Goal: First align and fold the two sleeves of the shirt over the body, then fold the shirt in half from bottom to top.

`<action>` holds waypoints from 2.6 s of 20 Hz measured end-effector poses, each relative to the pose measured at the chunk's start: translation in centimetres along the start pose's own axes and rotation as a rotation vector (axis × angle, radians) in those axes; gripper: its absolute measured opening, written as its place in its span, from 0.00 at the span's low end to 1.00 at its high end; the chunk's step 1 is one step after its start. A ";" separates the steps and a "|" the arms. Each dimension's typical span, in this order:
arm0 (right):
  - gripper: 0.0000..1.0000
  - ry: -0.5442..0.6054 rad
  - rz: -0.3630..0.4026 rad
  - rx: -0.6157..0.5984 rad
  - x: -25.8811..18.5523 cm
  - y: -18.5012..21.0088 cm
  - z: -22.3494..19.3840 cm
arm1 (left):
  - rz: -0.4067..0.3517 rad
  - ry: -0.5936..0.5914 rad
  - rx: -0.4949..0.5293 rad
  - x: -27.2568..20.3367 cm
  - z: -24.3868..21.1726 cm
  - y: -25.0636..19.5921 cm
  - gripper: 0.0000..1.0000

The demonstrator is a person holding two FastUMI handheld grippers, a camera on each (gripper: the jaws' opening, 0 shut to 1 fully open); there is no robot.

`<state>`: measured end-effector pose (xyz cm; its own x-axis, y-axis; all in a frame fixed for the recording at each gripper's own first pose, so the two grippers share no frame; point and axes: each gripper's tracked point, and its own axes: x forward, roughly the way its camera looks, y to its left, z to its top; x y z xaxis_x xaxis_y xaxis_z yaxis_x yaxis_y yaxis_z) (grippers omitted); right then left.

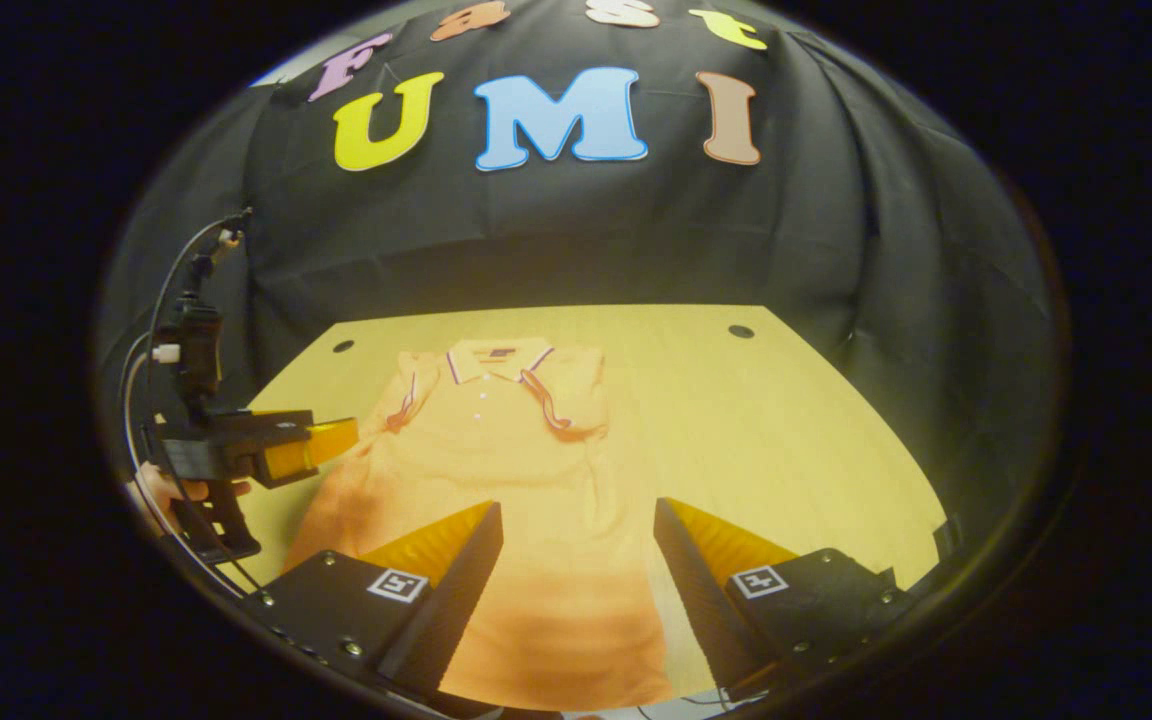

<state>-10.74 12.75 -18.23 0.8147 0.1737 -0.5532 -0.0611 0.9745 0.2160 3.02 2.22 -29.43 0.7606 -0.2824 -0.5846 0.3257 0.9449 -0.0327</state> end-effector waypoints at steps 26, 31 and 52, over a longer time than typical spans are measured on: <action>0.94 0.275 0.011 -0.073 -3.2 -2.8 -15.1 | -0.001 0.201 -0.047 -14.8 -19.4 -0.1 0.95; 0.94 0.303 0.014 -0.069 -3.9 -3.0 -16.9 | -0.004 0.203 -0.051 -16.0 -21.2 -0.8 0.96; 0.07 0.303 0.084 0.083 -4.6 -0.6 -17.8 | 0.041 0.199 0.042 -14.7 -21.3 -3.5 0.06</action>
<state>-24.70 13.91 -30.12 0.5996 0.2995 -0.7422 -0.0634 0.9422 0.3289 -21.28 6.65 -38.00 0.6494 -0.2014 -0.7333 0.3226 0.9462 0.0259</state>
